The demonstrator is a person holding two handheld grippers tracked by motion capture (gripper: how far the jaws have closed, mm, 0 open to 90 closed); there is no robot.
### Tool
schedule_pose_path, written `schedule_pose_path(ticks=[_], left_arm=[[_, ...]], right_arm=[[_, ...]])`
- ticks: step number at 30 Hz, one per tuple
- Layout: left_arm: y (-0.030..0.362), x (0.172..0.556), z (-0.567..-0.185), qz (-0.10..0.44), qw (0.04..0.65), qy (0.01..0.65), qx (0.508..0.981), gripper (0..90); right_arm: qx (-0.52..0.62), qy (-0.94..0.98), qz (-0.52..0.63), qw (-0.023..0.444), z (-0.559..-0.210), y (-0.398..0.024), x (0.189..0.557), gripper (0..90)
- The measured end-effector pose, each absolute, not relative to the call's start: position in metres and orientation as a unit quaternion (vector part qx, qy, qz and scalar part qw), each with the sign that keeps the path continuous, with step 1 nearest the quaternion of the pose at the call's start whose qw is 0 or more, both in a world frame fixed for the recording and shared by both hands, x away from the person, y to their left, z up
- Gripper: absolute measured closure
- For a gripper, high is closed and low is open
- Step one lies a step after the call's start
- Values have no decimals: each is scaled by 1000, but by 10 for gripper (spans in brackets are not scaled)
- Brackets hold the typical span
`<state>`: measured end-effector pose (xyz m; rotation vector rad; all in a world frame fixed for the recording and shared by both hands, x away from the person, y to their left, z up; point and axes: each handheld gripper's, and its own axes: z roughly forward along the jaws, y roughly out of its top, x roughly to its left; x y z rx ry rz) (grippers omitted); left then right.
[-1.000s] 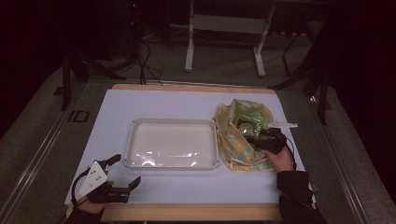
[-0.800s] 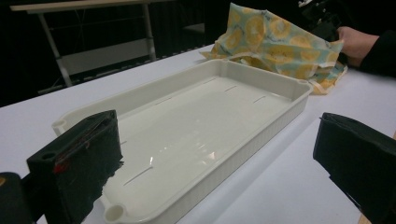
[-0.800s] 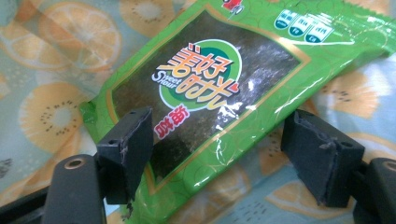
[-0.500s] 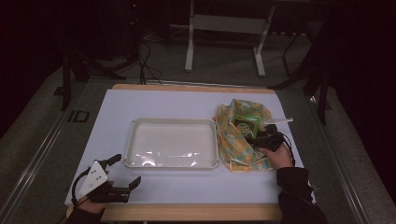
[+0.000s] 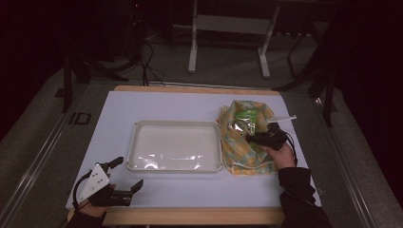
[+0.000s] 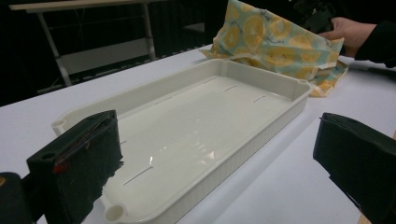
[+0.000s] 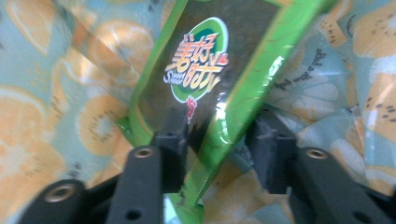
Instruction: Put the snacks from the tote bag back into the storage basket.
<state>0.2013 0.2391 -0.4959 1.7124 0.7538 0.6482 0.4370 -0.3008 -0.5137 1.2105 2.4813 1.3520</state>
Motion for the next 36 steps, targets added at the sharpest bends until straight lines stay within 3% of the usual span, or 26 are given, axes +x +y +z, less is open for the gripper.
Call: schedule_pose_path(ticks=[6,36], left_arm=[[239,201,-496,273,549,319,723,14],[238,202,-496,273,546,319,725,14]], right_arm=[[382,792,477,11,-502,-309,432,775],[438,733,517,57,-480,-347,408,793]])
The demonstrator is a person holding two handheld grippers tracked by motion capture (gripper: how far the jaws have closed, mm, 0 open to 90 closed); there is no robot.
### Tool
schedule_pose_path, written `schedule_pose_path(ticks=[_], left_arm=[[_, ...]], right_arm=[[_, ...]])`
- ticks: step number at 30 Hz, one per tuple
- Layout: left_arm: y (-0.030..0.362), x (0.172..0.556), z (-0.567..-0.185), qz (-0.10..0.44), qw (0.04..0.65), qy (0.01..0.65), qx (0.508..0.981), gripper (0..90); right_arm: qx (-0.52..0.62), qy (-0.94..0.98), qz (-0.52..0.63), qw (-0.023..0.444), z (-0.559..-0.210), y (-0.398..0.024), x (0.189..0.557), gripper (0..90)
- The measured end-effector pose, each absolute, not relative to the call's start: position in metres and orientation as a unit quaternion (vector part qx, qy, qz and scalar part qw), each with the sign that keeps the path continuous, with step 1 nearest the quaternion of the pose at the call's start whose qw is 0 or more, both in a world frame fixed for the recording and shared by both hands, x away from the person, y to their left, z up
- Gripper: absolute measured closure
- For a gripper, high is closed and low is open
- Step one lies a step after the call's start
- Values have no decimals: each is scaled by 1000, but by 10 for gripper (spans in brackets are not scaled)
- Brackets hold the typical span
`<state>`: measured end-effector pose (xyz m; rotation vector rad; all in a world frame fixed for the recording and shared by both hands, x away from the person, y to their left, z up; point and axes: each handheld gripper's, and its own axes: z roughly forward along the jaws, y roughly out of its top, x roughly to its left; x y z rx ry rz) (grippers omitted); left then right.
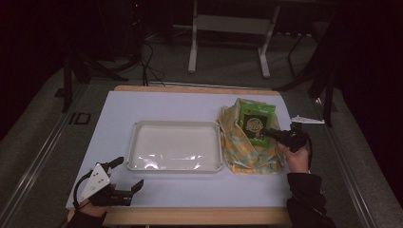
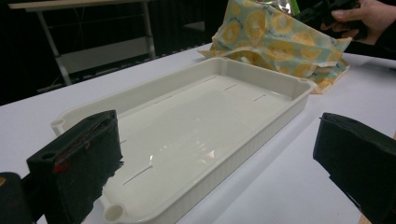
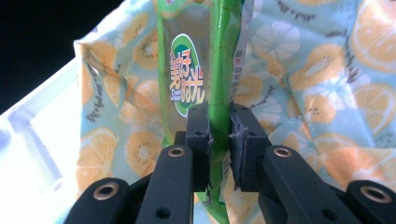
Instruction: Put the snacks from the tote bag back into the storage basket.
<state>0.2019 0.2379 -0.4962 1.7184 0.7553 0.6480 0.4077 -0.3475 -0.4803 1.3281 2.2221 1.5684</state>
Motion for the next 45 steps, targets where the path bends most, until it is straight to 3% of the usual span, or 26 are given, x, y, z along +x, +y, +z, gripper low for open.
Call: schedule_pose_path(ticks=[24,45], left_arm=[[237,202,-496,274,543,318,727,14],[237,202,-496,272,546,318,726,15]], right_arm=[[439,720,530,90,-446,-367,394,795],[428,713,542,118,-402,-359,394,795]])
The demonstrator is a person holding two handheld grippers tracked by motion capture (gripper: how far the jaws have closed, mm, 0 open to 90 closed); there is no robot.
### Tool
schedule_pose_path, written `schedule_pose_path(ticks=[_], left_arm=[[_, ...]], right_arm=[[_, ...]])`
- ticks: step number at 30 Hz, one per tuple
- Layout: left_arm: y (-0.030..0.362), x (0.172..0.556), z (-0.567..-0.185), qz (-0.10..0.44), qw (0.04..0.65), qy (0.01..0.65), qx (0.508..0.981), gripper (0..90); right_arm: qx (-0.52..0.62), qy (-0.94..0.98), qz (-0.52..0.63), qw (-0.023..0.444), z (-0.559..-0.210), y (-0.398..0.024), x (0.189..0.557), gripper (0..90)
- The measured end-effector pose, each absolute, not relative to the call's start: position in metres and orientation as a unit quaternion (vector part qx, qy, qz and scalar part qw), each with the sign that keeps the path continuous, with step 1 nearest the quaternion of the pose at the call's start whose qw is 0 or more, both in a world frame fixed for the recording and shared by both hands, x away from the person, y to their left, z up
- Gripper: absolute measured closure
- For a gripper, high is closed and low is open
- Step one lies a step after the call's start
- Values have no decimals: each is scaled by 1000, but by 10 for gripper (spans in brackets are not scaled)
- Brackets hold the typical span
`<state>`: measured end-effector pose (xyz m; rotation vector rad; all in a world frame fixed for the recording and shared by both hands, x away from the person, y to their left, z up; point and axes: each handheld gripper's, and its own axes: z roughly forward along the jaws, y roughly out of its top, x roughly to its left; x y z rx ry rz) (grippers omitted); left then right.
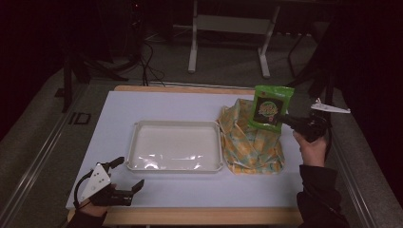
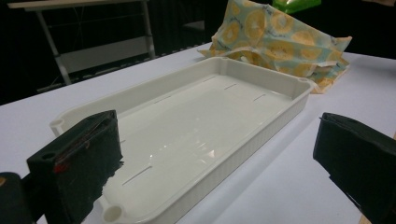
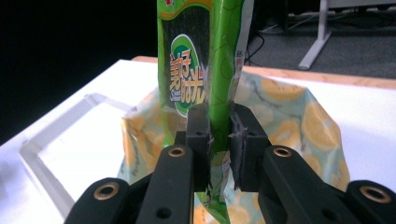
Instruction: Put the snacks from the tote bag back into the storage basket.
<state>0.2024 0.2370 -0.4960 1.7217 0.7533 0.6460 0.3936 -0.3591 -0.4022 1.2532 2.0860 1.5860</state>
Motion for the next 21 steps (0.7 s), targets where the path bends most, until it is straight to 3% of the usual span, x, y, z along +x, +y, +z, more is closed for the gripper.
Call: schedule_pose_path(ticks=[21], left_arm=[[237,202,-496,273,546,316,727,14]], right_arm=[[398,717,559,121,-368,-316,397,795]])
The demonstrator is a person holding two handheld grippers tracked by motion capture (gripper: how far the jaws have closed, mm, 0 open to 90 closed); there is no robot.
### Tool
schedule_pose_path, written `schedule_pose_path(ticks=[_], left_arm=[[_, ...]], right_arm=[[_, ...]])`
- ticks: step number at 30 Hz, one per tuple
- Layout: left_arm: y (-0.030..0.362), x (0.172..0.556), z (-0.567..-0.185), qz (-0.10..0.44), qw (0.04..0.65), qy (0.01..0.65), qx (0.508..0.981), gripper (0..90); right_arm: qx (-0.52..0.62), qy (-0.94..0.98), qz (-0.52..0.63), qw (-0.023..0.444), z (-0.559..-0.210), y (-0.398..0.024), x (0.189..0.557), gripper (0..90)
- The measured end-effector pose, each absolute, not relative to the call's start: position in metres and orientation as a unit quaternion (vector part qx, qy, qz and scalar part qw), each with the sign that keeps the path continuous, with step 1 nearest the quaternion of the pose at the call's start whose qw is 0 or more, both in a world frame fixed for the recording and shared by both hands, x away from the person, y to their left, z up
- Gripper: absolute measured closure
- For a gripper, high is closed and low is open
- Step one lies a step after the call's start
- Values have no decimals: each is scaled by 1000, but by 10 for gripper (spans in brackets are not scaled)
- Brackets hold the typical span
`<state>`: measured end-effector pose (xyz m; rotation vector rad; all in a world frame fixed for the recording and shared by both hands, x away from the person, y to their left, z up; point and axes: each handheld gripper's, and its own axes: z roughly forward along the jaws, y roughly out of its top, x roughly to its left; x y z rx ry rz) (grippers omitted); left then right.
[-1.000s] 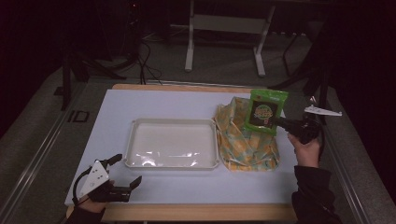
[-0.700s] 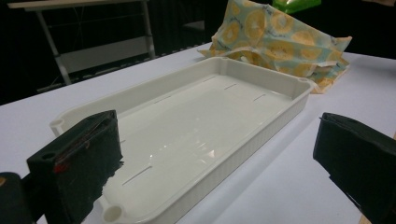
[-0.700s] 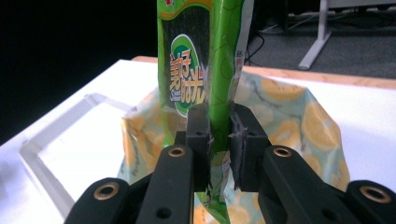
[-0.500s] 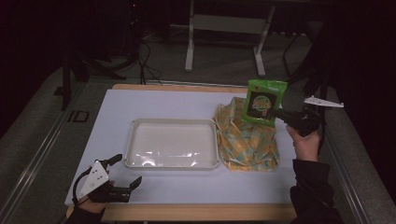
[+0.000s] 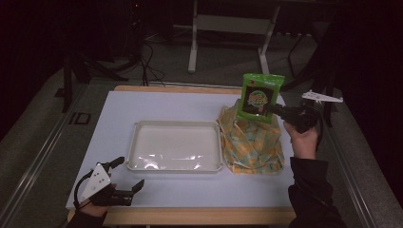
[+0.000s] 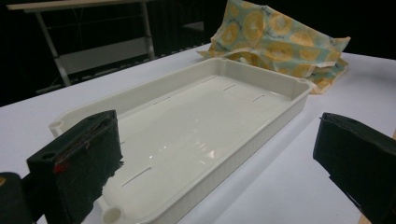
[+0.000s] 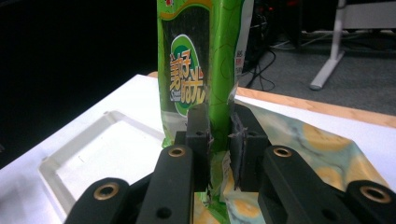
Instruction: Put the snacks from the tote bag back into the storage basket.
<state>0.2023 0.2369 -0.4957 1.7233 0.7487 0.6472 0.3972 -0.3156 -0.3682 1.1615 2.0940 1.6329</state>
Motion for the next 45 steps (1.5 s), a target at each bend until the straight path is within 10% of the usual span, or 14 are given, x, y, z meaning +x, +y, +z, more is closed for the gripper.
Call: schedule_pose_path(ticks=[45], left_arm=[[236,203,-495,274,548,308,728,14]], right_arm=[[335,748,571,39,-399,-199,385,795]])
